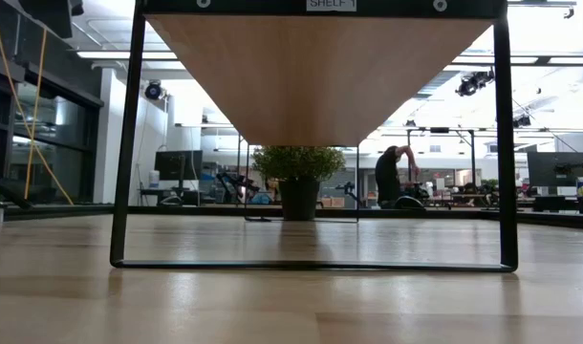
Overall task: Pick and place flowers into a vace then onto a shelf
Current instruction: Put the transparent vase on the shelf
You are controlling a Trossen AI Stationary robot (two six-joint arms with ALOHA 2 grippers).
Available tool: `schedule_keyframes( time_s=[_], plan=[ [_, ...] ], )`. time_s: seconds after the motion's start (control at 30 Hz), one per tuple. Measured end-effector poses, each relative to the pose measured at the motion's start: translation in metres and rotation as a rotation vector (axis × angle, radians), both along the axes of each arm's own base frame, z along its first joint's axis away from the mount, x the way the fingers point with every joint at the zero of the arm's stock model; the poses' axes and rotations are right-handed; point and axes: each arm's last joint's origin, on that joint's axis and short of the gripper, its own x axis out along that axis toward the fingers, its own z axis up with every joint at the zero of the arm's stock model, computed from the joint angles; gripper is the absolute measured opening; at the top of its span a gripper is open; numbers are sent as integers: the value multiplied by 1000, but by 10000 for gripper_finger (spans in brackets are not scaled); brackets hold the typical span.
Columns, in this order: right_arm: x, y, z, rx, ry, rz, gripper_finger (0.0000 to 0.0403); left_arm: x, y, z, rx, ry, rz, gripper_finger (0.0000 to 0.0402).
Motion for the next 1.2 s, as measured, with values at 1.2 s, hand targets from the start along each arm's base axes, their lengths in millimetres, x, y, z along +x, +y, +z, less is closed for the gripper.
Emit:
schedule_keyframes(
  time_s=[1.2],
  plan=[
    [1, 26, -24, -14, -83, -176, 163, 0, 0, 0, -8, -4, -2, 369]
  ],
)
